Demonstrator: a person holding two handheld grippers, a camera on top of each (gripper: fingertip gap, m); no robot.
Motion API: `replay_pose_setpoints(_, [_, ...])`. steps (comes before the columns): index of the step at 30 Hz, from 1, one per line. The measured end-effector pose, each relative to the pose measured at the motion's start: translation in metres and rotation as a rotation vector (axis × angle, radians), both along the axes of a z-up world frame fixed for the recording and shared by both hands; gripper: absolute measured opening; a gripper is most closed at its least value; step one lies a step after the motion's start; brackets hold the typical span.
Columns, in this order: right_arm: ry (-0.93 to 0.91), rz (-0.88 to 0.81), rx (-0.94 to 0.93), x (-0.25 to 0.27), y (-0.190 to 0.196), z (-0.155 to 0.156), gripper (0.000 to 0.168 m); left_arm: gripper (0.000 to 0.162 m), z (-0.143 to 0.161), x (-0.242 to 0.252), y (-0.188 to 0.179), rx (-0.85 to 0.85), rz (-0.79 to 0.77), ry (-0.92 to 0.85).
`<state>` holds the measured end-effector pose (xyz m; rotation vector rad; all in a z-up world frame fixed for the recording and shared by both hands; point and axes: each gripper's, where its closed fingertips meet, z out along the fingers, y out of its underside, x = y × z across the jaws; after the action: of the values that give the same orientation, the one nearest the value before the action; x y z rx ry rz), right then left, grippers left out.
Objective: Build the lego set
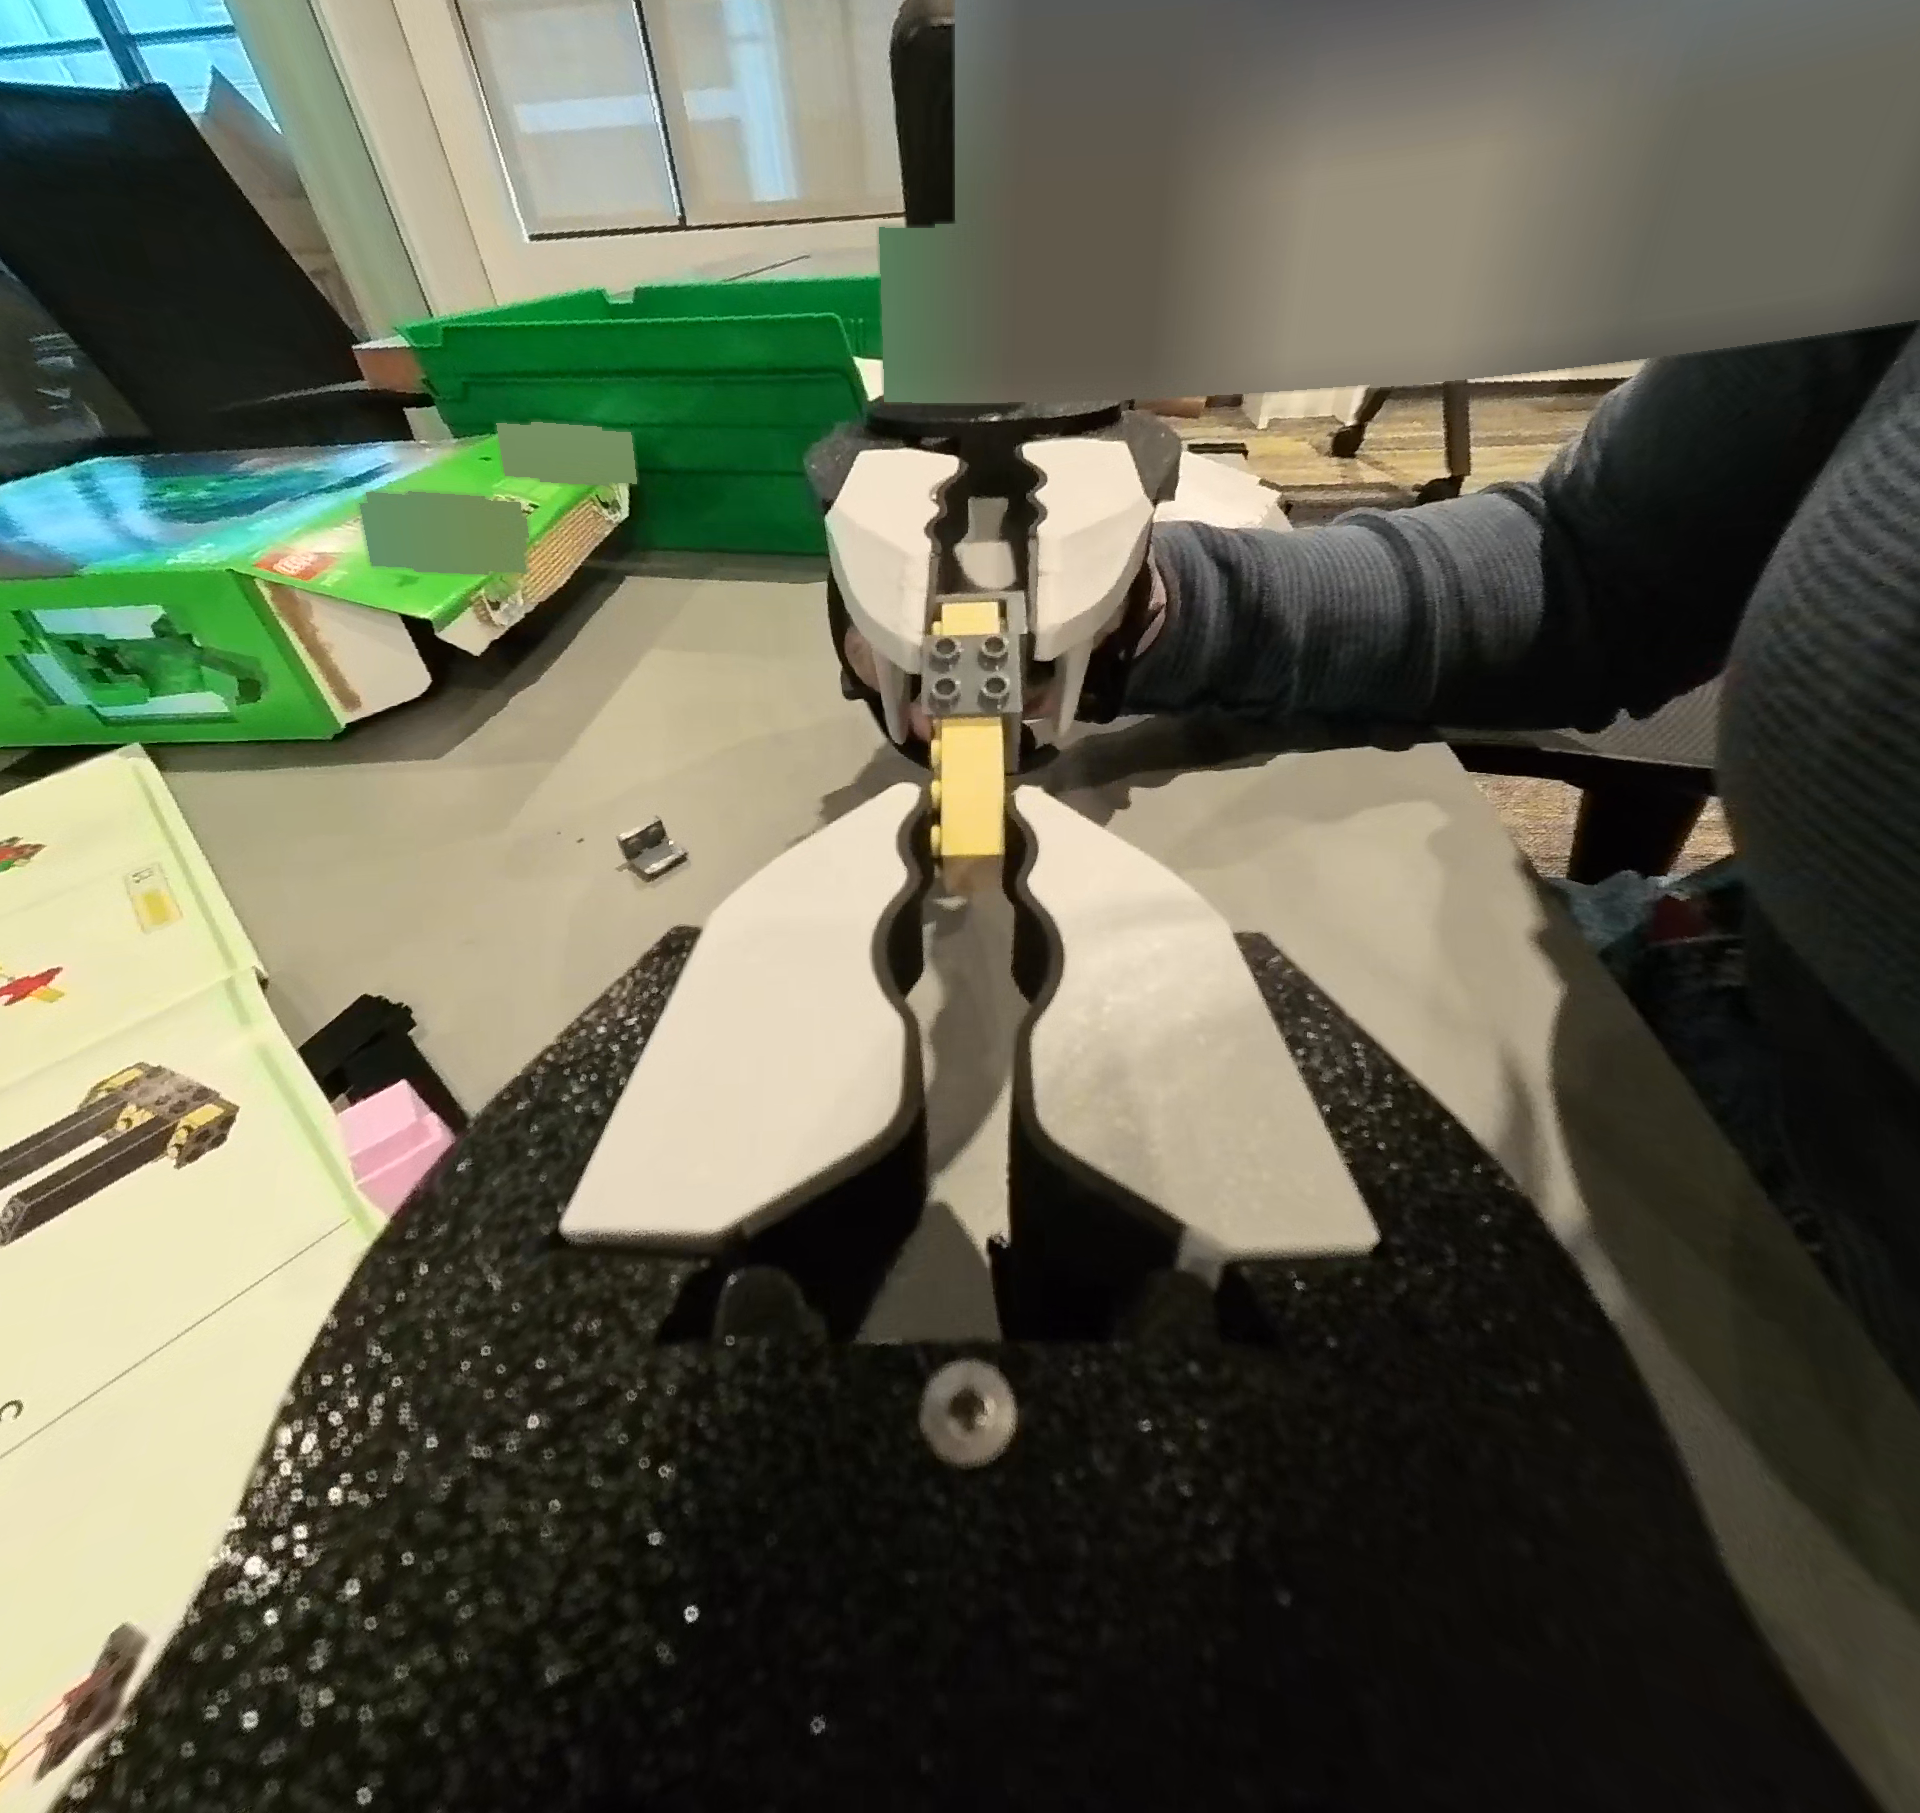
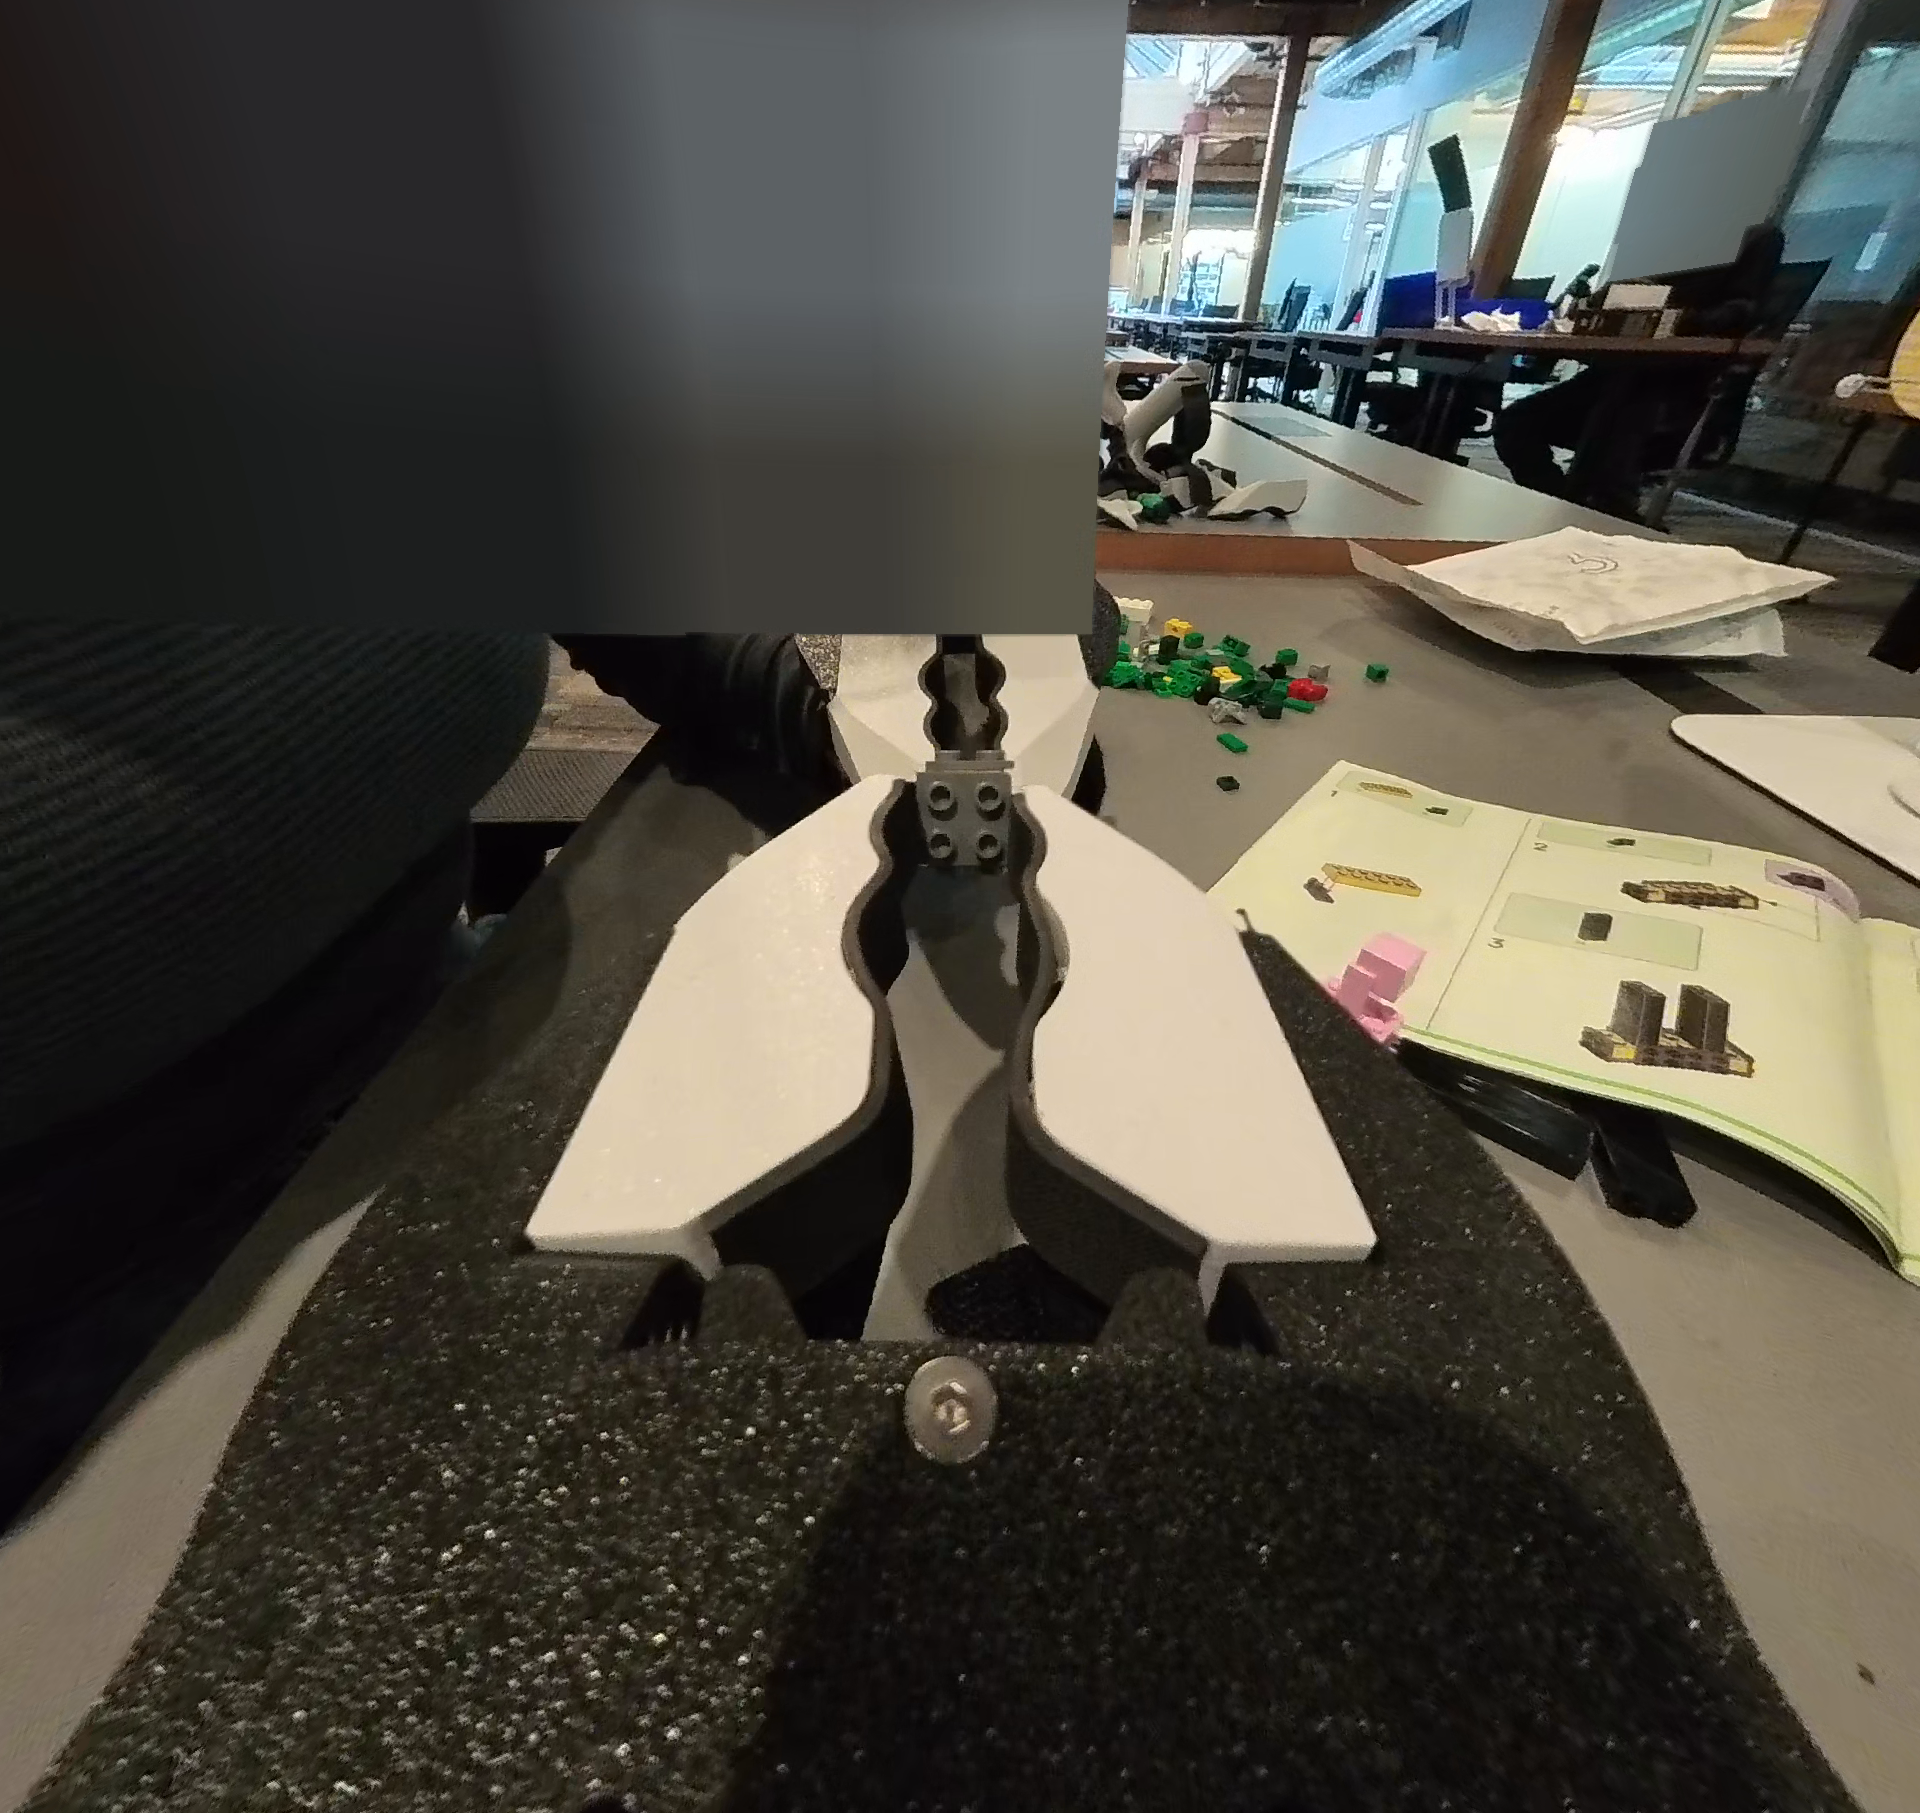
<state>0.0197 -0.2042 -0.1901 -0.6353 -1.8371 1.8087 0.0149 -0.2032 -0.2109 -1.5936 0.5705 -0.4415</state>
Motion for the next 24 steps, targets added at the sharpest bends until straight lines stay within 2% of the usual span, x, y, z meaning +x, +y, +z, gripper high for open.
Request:
replay_pose_setpoints(1, [0.002,-0.005,0.003,-0.0004,0.0004,-0.0003,0.016,0.012,-0.0001,-0.0004,0.0002,0.000,0.004,0.004])
replay_pose_setpoints(9, [-0.009,0.002,-0.044,-0.0030,0.0013,-0.0002,0.022,0.012,-0.0001,-0.0014,-0.0005,0.004,-0.008,0.009])
replay_pose_setpoints(13, [-0.024,0.031,-0.053,-0.0010,-0.0014,-0.0006,0.017,0.012,-0.0005,-0.0017,-0.0008,0.007,-0.013,0.009])
replay_pose_setpoints(24, [-0.059,0.024,-0.055,0.0003,-0.0014,0.0023,0.016,0.012,0.0022,0.0009,-0.0016,0.018,-0.012,-0.006])
